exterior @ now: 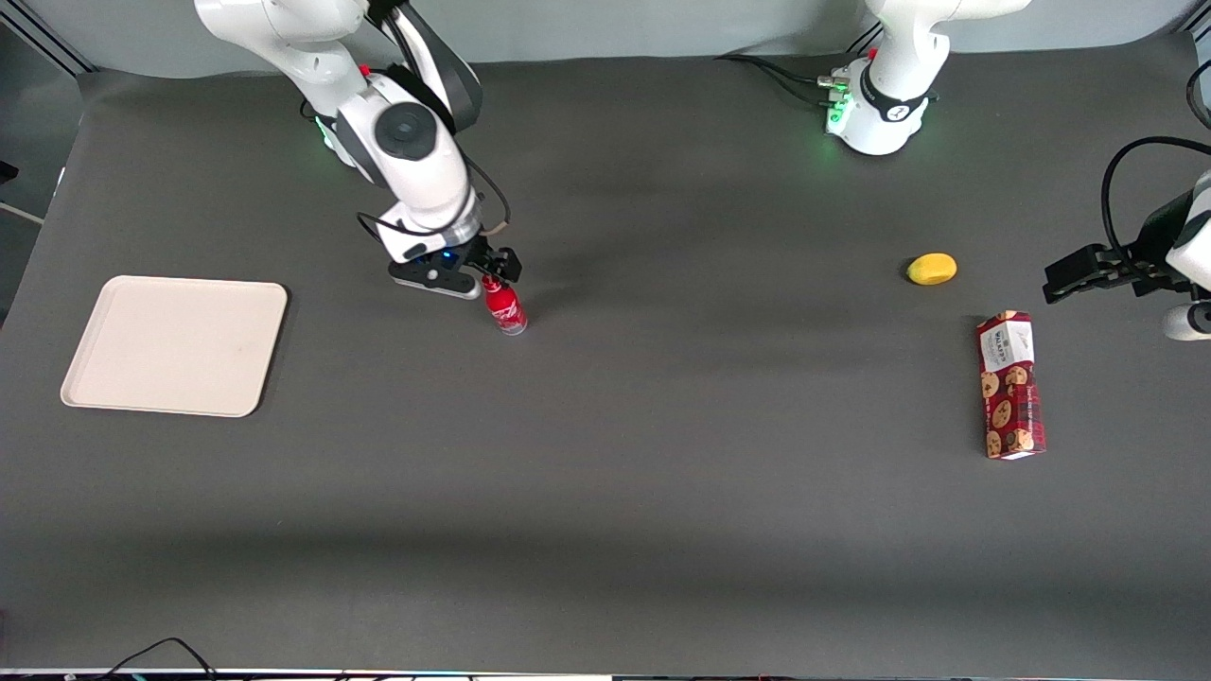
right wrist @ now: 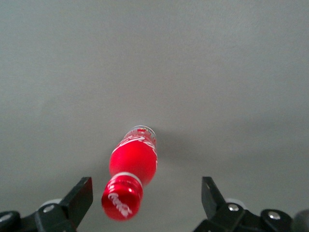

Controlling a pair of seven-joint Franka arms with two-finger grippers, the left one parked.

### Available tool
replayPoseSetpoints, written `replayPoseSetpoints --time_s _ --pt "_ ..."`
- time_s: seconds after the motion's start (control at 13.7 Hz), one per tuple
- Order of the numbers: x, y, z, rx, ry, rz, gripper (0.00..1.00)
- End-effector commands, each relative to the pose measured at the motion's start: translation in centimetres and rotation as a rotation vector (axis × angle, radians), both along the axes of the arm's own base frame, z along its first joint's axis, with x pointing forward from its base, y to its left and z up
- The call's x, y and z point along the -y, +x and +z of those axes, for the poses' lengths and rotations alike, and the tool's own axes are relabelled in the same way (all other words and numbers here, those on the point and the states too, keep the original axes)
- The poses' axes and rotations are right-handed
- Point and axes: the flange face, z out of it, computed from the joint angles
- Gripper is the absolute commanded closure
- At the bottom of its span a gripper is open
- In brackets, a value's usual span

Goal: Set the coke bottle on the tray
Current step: 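Lower the open right gripper around the red bottle, then close the right gripper on the bottle's neck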

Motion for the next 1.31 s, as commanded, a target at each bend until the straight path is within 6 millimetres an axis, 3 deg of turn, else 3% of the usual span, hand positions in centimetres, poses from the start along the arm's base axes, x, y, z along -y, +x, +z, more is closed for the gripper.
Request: replayPoseSetpoints --time_s 0.0,0.07,0.22,0.29,0.36,0.44,0.51,0.58,0.66,0.8,0.88,0.95,1.02,1.09,1.24 --pt "-1.4 -0.1 -2.0 0.017 -0.01 -0.033 0.0" --pt "-1.8 -0.4 -2.0 0.015 -0.011 -0.026 0.04" --pt "-1.9 -0.4 -1.7 0.018 -0.016 -0.017 0.72" --pt "-1.9 -0.5 -1.5 0.015 -0.025 -0.011 0.82" --pt "-2.0 -0.3 -1.1 0.015 -0.029 -0.016 0.82" --pt "-2.4 -0.4 -0.8 0.016 -0.031 -0.012 0.73" --pt "-2.6 -0.2 -0.3 0.021 -0.027 -0.018 0.45" --pt "-2.9 0.0 0.2 0.03 -0.021 -0.018 0.34" --pt "-3.0 0.1 0.4 0.034 -0.018 -0.019 0.06" --pt "-3.0 0.3 0.8 0.031 -0.03 -0.016 0.06" --pt "-2.9 0.3 1.1 0.031 -0.038 -0.009 0.15" --pt "-2.8 0.2 1.1 0.028 -0.043 -0.005 0.5" --pt "-2.9 0.2 1.1 0.028 -0.043 -0.001 0.91" --pt "-3.0 0.1 1.1 0.028 -0.043 0.0 1.0" --pt "-3.3 -0.2 1.3 0.031 -0.042 0.007 1.0"
